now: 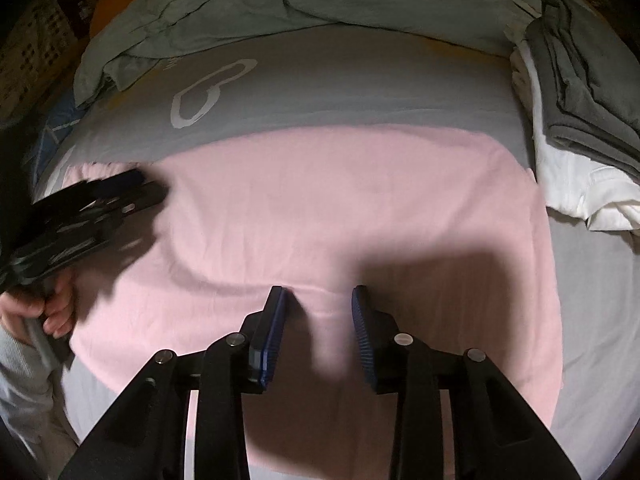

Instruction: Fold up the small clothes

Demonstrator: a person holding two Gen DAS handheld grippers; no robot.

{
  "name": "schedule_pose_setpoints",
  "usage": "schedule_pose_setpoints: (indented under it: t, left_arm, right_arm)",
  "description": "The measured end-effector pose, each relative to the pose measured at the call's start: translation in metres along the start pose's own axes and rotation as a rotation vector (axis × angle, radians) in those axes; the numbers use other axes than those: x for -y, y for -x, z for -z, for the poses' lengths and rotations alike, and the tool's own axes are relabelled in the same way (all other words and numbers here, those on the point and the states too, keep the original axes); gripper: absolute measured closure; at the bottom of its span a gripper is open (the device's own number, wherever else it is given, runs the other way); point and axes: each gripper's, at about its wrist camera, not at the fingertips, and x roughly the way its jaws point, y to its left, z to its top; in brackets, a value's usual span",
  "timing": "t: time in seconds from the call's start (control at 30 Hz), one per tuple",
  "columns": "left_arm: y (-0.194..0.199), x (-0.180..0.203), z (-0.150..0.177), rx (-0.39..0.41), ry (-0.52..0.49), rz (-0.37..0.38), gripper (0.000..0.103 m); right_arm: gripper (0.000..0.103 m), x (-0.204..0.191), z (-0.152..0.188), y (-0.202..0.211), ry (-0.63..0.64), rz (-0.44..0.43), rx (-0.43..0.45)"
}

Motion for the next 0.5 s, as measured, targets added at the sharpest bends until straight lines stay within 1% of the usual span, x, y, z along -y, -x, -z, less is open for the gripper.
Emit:
schedule_pose_setpoints:
  t: [0.1, 0.13, 0.17, 0.2, 0.23, 0.27, 0.3, 0.33, 0.37, 0.43, 0.5]
  left_arm:
    - [0.031, 0.008, 0.006, 0.030, 0.004, 0.016, 0.052]
    - [0.039, 0.015, 0.011, 0.023, -0.020, -0.004, 0.051]
    - [0.045, 0.022, 0.018, 0.017, -0.049, -0.039, 0.051]
    - [0.048, 0.027, 0.028, 0.008, -0.070, -0.076, 0.049]
    - [0.045, 0.030, 0.037, -0.018, -0.069, -0.095, 0.049]
    - [0.038, 0.029, 0.048, -0.068, -0.046, -0.102, 0.049]
    - [0.031, 0.028, 0.061, -0.114, -0.013, -0.104, 0.049]
    - [0.030, 0.027, 0.070, -0.107, 0.011, -0.112, 0.049]
    - [0.034, 0.029, 0.075, -0.082, 0.016, -0.126, 0.049]
    - [0.043, 0.032, 0.081, -0.071, 0.017, -0.139, 0.049]
    - [0.050, 0.027, 0.091, -0.065, 0.077, -0.121, 0.049]
  right_arm:
    - [0.066, -0.001, 0.005, 0.006, 0.010, 0.033, 0.014]
    - [0.062, -0.003, 0.009, 0.011, 0.029, 0.048, 0.023]
    - [0.057, -0.005, 0.010, 0.013, 0.045, 0.055, 0.028]
    - [0.055, -0.007, 0.012, 0.016, 0.067, 0.063, 0.035]
    - [0.050, -0.010, 0.015, 0.020, 0.091, 0.067, 0.039]
    - [0.041, -0.014, 0.018, 0.021, 0.131, 0.067, 0.032]
    - [0.038, -0.019, 0.020, 0.019, 0.170, 0.076, 0.014]
    - [0.036, -0.020, 0.024, 0.018, 0.192, 0.101, -0.003]
    - [0.036, -0.023, 0.026, 0.015, 0.205, 0.132, -0.015]
    - [0.036, -0.023, 0.028, 0.017, 0.196, 0.138, -0.016]
    - [0.035, -0.020, 0.030, 0.019, 0.173, 0.111, -0.022]
